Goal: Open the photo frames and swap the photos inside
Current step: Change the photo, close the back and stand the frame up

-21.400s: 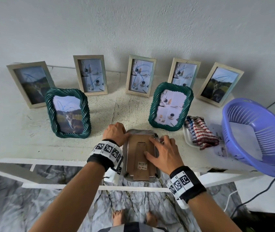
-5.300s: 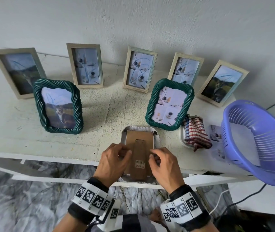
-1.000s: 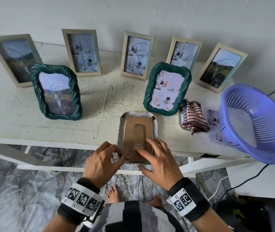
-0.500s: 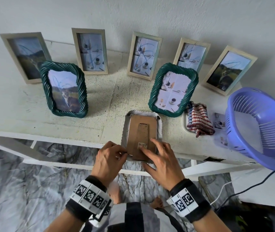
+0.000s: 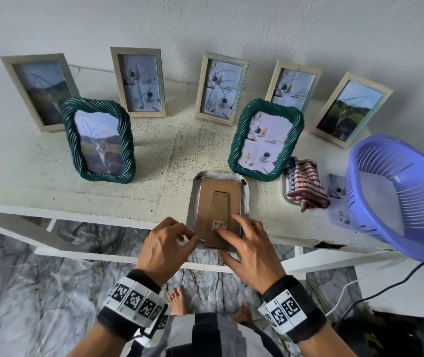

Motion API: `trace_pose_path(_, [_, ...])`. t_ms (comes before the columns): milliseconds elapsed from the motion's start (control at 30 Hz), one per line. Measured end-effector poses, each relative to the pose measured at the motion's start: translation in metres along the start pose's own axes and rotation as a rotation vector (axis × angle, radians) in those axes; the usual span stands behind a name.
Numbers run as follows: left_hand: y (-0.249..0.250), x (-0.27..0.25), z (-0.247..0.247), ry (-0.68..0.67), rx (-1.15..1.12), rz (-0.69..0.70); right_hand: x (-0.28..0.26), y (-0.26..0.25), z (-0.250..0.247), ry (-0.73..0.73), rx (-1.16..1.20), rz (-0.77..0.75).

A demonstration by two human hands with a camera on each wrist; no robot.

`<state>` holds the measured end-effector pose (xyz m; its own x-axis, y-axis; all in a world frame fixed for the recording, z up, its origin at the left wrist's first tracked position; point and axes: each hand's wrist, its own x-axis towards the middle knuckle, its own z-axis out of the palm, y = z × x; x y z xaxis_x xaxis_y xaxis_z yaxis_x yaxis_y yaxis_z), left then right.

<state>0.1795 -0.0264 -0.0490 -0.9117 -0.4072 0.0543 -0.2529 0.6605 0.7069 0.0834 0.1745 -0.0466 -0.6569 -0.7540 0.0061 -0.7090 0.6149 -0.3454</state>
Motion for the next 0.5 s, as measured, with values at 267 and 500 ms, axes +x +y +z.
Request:
trace_pose_path(267, [0.01, 0.045, -0.015, -0.044, 0.184, 0.246, 0.025, 0.015, -0.018, 0.103, 0.155, 0.112])
trace_pose_path(500, [0.037, 0.094, 0.003, -0.478, 0.599, 0.276, 0.074, 0.042, -0.025, 0.114, 0.036, 0.202])
